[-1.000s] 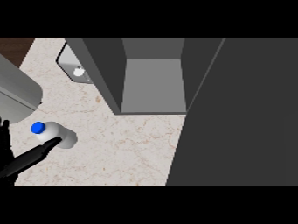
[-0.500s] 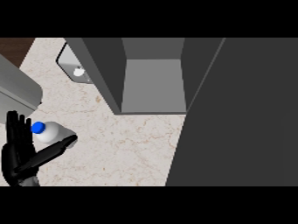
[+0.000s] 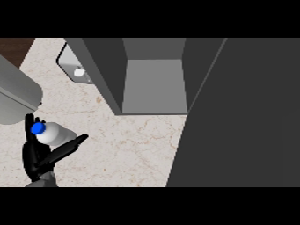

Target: Pick up the bottled water, place it into the cabinet and close the cabinet

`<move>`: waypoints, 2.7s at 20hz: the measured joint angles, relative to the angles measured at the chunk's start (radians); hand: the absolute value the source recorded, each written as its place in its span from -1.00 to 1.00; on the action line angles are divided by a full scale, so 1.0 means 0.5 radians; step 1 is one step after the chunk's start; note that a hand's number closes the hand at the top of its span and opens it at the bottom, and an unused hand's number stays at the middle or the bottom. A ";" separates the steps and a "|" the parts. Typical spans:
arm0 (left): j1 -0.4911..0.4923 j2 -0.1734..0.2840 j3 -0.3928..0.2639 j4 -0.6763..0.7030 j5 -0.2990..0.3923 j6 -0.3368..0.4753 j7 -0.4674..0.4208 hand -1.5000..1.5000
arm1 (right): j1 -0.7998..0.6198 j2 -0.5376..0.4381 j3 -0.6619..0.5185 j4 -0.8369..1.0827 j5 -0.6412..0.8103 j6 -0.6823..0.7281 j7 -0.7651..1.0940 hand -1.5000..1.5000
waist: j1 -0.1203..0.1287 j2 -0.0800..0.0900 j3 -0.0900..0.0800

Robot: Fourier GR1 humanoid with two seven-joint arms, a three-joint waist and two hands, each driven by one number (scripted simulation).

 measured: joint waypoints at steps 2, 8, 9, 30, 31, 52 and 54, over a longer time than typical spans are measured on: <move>-0.036 0.004 0.026 0.097 0.018 -0.003 -0.066 -1.00 | -0.001 -0.001 0.035 0.002 0.010 -0.020 0.002 -1.00 | 0.000 0.000 0.000; -0.032 0.024 0.050 0.242 0.082 -0.027 -0.202 -1.00 | -0.002 -0.036 0.024 0.008 0.017 -0.035 -0.031 -1.00 | 0.005 -0.001 0.001; -0.064 0.020 0.065 0.320 0.086 -0.024 -0.250 -1.00 | 0.008 -0.045 0.034 0.009 0.018 -0.037 -0.049 -1.00 | 0.002 0.000 0.001; -0.232 0.047 0.193 0.870 0.355 -0.403 -0.782 1.00 | -0.020 -0.092 0.058 0.013 0.026 -0.103 -0.024 -1.00 | 0.007 -0.001 0.001; -0.257 0.040 0.191 0.877 0.362 -0.394 -0.783 1.00 | -0.022 -0.104 0.041 0.011 0.023 -0.092 -0.024 -1.00 | 0.007 -0.001 0.001; -0.236 0.043 -0.271 0.715 0.209 -0.986 -0.668 1.00 | 0.007 -0.182 0.072 0.018 0.004 -0.131 -0.100 -1.00 | 0.009 -0.006 0.002; -0.190 0.033 -0.324 0.577 0.196 -0.970 -0.583 1.00 | 0.005 -0.177 0.079 0.015 0.008 -0.145 -0.088 -1.00 | 0.012 -0.007 0.003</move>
